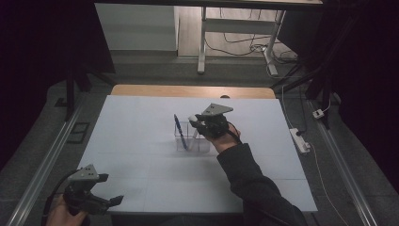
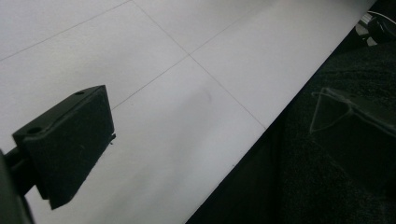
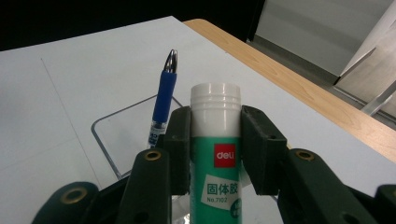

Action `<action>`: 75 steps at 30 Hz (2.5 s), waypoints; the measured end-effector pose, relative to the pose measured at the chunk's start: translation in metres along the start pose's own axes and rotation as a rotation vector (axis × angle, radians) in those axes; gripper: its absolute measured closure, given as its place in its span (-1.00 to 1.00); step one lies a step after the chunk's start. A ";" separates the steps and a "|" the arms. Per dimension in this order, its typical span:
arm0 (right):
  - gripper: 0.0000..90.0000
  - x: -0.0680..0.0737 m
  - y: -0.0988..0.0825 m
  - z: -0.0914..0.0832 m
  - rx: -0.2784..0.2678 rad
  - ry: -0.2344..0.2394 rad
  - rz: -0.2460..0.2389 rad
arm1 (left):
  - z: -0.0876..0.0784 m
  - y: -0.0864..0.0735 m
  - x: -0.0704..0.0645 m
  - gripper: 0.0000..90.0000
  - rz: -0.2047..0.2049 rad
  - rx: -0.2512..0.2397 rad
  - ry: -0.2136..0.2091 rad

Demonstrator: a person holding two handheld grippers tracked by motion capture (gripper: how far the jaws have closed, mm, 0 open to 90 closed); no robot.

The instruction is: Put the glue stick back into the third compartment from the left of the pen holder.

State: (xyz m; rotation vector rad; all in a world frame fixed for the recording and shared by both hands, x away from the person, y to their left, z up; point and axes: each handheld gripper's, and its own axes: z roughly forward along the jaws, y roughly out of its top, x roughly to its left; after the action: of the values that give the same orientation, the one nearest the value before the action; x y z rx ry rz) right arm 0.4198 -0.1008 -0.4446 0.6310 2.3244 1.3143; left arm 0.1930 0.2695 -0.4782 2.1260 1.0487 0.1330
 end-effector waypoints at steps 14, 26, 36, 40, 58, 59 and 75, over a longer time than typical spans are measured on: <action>0.11 0.006 0.002 -0.003 0.008 0.000 -0.004 | 0.000 0.000 0.000 -1.00 0.000 0.002 0.000; 0.04 0.007 0.008 -0.014 0.017 0.008 0.012 | 0.000 0.000 0.000 -1.00 0.001 0.003 0.001; 0.48 0.002 -0.001 -0.038 0.123 0.017 0.044 | 0.001 0.001 0.000 -1.00 0.004 0.005 0.001; 0.92 0.000 -0.011 -0.035 0.203 0.001 0.031 | 0.001 0.001 0.000 -1.00 0.005 0.006 0.000; 0.74 -0.005 -0.014 -0.035 0.240 -0.015 0.097 | 0.001 0.001 0.000 -1.00 0.005 0.007 0.001; 0.69 -0.005 -0.013 -0.036 0.239 -0.014 0.094 | 0.001 0.001 0.000 -1.00 0.005 0.007 0.002; -0.38 0.007 -0.010 -0.050 0.194 0.058 0.178 | -0.001 0.000 0.001 -1.00 -0.019 -0.012 0.005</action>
State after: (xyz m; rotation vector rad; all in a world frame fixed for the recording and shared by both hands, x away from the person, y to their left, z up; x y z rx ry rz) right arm 0.3849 -0.1358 -0.4298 0.8905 2.5128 1.2029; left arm 0.1936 0.2711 -0.4779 2.1056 1.0675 0.1350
